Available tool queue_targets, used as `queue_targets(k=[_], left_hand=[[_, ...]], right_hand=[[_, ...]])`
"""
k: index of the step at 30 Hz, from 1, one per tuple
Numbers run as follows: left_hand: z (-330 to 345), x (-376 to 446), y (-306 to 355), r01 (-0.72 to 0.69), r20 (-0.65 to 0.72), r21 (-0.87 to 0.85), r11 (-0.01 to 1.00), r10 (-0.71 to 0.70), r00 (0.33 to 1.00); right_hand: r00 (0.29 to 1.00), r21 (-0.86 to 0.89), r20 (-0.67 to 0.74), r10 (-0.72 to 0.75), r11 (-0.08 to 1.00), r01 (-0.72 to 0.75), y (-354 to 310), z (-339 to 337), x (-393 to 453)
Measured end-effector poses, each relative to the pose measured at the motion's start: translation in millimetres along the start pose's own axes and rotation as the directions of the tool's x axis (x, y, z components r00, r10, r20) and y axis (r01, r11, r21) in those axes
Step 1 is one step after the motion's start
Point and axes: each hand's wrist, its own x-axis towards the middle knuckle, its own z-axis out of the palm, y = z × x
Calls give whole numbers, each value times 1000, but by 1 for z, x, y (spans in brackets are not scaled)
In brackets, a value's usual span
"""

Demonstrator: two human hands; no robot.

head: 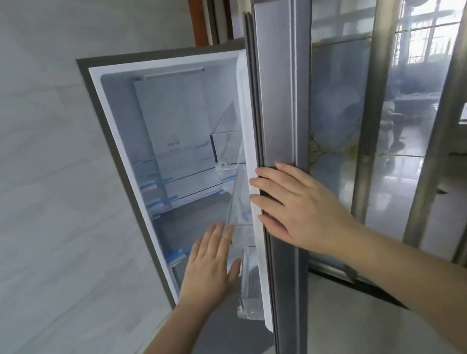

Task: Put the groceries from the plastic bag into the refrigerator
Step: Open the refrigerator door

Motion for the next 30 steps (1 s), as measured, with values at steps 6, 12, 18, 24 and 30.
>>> queue_targets(k=[6, 12, 18, 24, 30], left_hand=[[10, 22, 31, -223, -51, -28, 974, 222, 974], [24, 44, 81, -385, -128, -79, 919, 374, 919], [33, 71, 132, -486, -145, -144, 862, 468, 872], [56, 87, 147, -414, -99, -218, 884, 402, 910], [69, 113, 157, -279, 0, -265, 923, 289, 957]], right_hand=[[987, 6, -100, 124, 992, -124, 33, -6, -48], [936, 73, -172, 307, 952, -299, 62, -4, -89], [903, 136, -140, 407, 911, -389, 80, 6, -116], [875, 223, -14, 484, 855, -469, 97, 23, -135], [759, 151, 405, 510, 782, -605, 103, 64, -152]])
